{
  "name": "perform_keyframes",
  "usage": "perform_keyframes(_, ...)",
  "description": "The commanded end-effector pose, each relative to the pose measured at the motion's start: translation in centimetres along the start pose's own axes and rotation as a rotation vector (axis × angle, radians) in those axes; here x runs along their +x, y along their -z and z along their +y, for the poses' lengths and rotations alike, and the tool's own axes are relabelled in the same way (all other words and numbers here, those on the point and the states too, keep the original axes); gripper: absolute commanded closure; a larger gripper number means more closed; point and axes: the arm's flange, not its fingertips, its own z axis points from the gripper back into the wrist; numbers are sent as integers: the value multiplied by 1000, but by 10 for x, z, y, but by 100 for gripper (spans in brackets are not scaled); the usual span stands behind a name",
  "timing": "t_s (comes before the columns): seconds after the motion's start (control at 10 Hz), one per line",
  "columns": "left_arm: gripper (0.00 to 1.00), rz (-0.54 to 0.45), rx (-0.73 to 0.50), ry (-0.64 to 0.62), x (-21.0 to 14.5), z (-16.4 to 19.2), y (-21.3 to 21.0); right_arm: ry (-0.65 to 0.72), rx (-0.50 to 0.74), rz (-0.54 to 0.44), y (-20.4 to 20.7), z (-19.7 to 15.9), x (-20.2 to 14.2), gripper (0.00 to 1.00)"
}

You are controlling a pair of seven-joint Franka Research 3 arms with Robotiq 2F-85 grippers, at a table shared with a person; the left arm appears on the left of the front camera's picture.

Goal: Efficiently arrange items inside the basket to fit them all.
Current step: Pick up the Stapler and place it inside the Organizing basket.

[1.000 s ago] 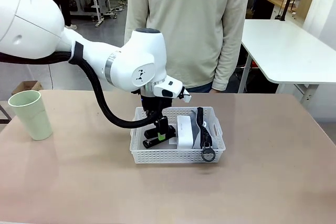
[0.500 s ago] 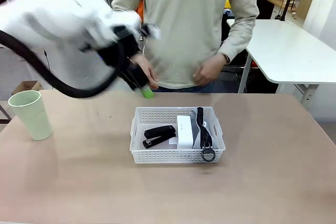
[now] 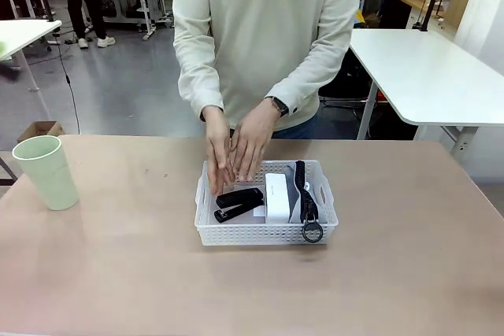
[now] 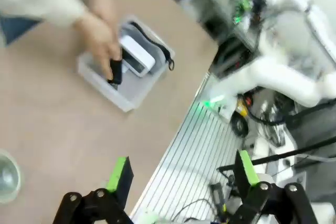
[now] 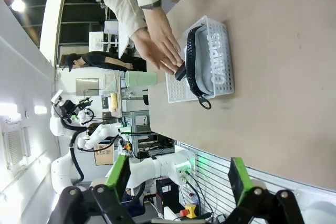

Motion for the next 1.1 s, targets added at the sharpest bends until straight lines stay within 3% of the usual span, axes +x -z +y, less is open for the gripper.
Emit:
perform_keyframes(0.0, 0, -222, -51, -163, -74, 63, -31, -26, -4, 2, -1, -2, 0, 0)
perform_keyframes(0.2, 0, -329, -107, -290, -184, 123, -51, -26, -4, 2, -1, -2, 0, 0)
perform_keyframes(0.3, 0, -478, -172, -424, -235, 158, -44, -26, -4, 2, -1, -2, 0, 0)
perform_keyframes(0.4, 0, -290, -50, -267, -166, 92, -58, -26, -4, 2, -1, -2, 0, 0)
perform_keyframes(1.0, 0, -290, -50, -267, -166, 92, -58, -26, -4, 2, -1, -2, 0, 0)
